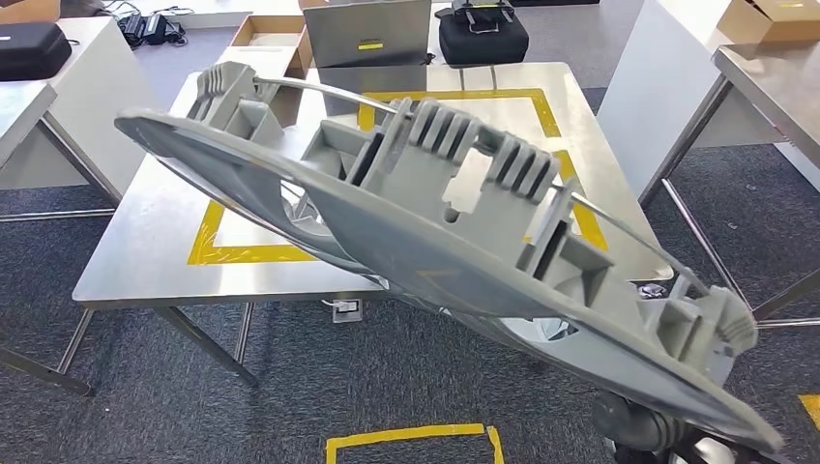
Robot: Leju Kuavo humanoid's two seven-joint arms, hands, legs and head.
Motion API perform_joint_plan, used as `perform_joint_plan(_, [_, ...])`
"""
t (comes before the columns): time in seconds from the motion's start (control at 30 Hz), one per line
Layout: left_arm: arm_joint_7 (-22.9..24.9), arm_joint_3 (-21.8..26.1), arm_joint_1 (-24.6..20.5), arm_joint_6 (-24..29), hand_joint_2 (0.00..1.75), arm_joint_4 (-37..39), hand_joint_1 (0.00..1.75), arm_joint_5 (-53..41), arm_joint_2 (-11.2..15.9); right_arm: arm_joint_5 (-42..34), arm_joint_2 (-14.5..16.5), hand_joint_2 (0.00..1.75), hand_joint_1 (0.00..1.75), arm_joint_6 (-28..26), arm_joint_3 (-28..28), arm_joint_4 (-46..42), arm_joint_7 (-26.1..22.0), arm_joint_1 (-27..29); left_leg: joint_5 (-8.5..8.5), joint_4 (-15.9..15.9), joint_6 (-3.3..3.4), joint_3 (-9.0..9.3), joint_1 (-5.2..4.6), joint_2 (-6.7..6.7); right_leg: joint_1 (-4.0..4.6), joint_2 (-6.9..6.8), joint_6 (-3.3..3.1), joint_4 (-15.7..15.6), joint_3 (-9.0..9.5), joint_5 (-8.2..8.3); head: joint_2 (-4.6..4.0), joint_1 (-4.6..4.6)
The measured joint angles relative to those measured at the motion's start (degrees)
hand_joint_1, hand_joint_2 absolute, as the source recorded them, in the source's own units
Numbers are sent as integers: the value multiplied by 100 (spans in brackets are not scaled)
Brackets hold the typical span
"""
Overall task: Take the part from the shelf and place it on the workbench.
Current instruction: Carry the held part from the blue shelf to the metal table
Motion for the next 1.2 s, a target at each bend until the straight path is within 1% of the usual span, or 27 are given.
perform_joint_plan(0.03, [-2,0,8,-2,0,1,0,-6,1,11,8,175,175,1,-2,0,1,5,-100,357,-14,-224,2,-1,2,3,-7,1,31,-29,0,-9])
perform_joint_plan(0.07, [-3,0,17,-6,0,2,0,-15,4,21,14,175,175,-2,-4,0,1,11,-86,547,-23,-376,3,-1,3,9,-8,2,67,-61,0,-14])
perform_joint_plan(0.1, [-4,0,24,-10,0,3,0,-28,8,31,17,175,175,-6,-6,0,1,21,48,520,-26,-426,3,-2,1,17,-3,3,111,-96,0,-22])
perform_joint_plan(0.13, [-6,0,27,-18,0,4,0,-43,14,37,19,175,175,-10,-7,0,1,33,281,274,-23,-366,4,-2,-1,24,8,3,166,-134,0,-31])
perform_joint_plan(0.17, [-9,0,28,-27,0,4,0,-60,21,43,21,175,175,-14,-8,0,1,43,557,-120,-16,-228,5,-2,-4,28,24,4,227,-177,0,-40])
perform_joint_plan(0.2, [-13,0,26,-34,0,7,0,-72,28,46,25,175,175,-16,-8,0,-1,50,759,-515,-1,-76,0,-4,8,32,50,15,276,-230,0,-50])
perform_joint_plan(0.23, [-17,0,22,-40,0,10,0,-81,32,46,29,175,175,-16,-8,-1,-2,54,879,-808,29,46,-2,-6,19,36,78,24,311,-277,0,-53])
perform_joint_plan(0.27, [-21,0,19,-43,0,13,0,-86,34,45,33,175,175,-15,-9,-1,-2,56,914,-971,66,116,-10,-8,31,40,111,29,330,-316,0,-49])
perform_joint_plan(0.37, [-34,0,18,-43,0,15,0,-87,28,35,39,175,175,12,-18,-3,1,58,858,-1019,191,152,-24,-11,19,42,212,48,345,-385,0,-31])
perform_joint_plan(0.4, [-39,1,19,-43,0,15,0,-87,25,33,39,175,175,27,-23,-4,1,55,849,-1029,228,166,-17,-10,8,35,243,144,307,-437,0,-21])
perform_joint_plan(0.47, [-44,3,18,-42,0,14,0,-87,21,32,39,175,175,49,-37,-5,0,48,824,-1043,286,202,1,-8,-14,20,299,675,24,-662,0,10])
perform_joint_plan(0.53, [-47,5,19,-41,0,14,0,-88,23,32,39,175,175,56,-47,-4,0,54,778,-1042,307,234,2,-7,-29,15,335,1438,-463,-925,0,35])
perform_joint_plan(0.57, [-48,6,22,-41,0,14,0,-89,23,32,39,175,175,56,-49,-4,1,61,751,-1041,304,261,1,-8,-33,13,342,1669,-648,-941,0,41])
perform_joint_plan(0.6, [-49,7,26,-41,0,15,0,-90,22,33,39,175,175,56,-49,-4,1,68,720,-1041,298,299,1,-11,-34,12,340,1695,-733,-836,0,47])
perform_joint_plan(0.63, [-51,7,29,-41,0,16,0,-91,19,33,39,175,175,56,-50,-4,1,71,687,-1041,289,349,1,-16,-33,9,328,1492,-697,-618,0,53])
perform_joint_plan(0.7, [-54,7,29,-41,0,18,0,-91,10,33,39,175,175,57,-50,-4,1,70,616,-1043,262,452,-1,-23,-22,-8,276,710,-404,-114,0,62])
perform_joint_plan(0.73, [-56,7,25,-42,0,19,0,-91,7,33,39,175,175,57,-50,-5,-1,68,581,-1044,235,482,-7,-26,-5,-17,245,390,-272,24,0,67])
perform_joint_plan(0.77, [-60,7,21,-42,0,19,0,-91,5,34,40,175,175,58,-50,-5,-1,66,551,-1050,202,500,-12,-26,14,-23,214,196,-194,75,0,69])
perform_joint_plan(0.83, [-68,7,16,-44,0,19,0,-91,6,40,41,175,175,56,-51,-7,-1,66,509,-1082,126,528,-18,-20,44,-11,156,120,-167,34,0,71])
perform_joint_plan(0.9, [-79,8,13,-45,0,16,0,-92,8,51,45,175,175,48,-52,-11,2,70,460,-1035,65,552,-16,-6,13,0,88,68,-107,27,0,64])
perform_joint_plan(0.93, [-84,8,10,-46,0,15,0,-93,7,57,50,175,175,44,-52,-14,1,71,376,-878,43,494,-17,-4,-5,-2,52,41,-65,22,0,48])
perform_joint_plan(0.97, [-87,9,9,-48,0,15,0,-93,5,65,57,175,175,41,-51,-16,1,72,241,-592,27,360,-16,-6,-18,-8,20,22,-21,9,0,30])
perform_joint_plan(1.03, [-83,9,15,-50,0,17,0,-93,2,96,69,175,175,31,-50,-17,-1,75,-70,180,6,-82,-13,-10,-10,-14,-20,20,33,-43,0,-2])
perform_joint_plan(1.07, [-74,9,22,-50,0,19,0,-93,3,120,74,175,175,21,-50,-16,0,82,-124,466,-3,-279,-12,-10,-7,-9,-25,20,61,-71,0,-7])
perform_joint_plan(1.1, [-65,9,28,-50,0,20,0,-93,4,144,81,175,175,8,-48,-16,1,92,-53,554,-9,-386,-11,-10,-5,-1,-22,21,95,-101,0,-12])
perform_joint_plan(1.13, [-56,9,31,-50,0,21,0,-93,8,161,89,175,175,-6,-46,-15,2,101,126,428,-10,-388,-10,-10,-6,7,-15,23,136,-133,0,-19])
perform_joint_plan(1.2, [-51,9,30,-50,0,21,0,-93,17,174,105,175,175,-31,-41,-15,2,109,634,-342,1,-122,-5,-9,-5,15,22,29,234,-213,0,-37])
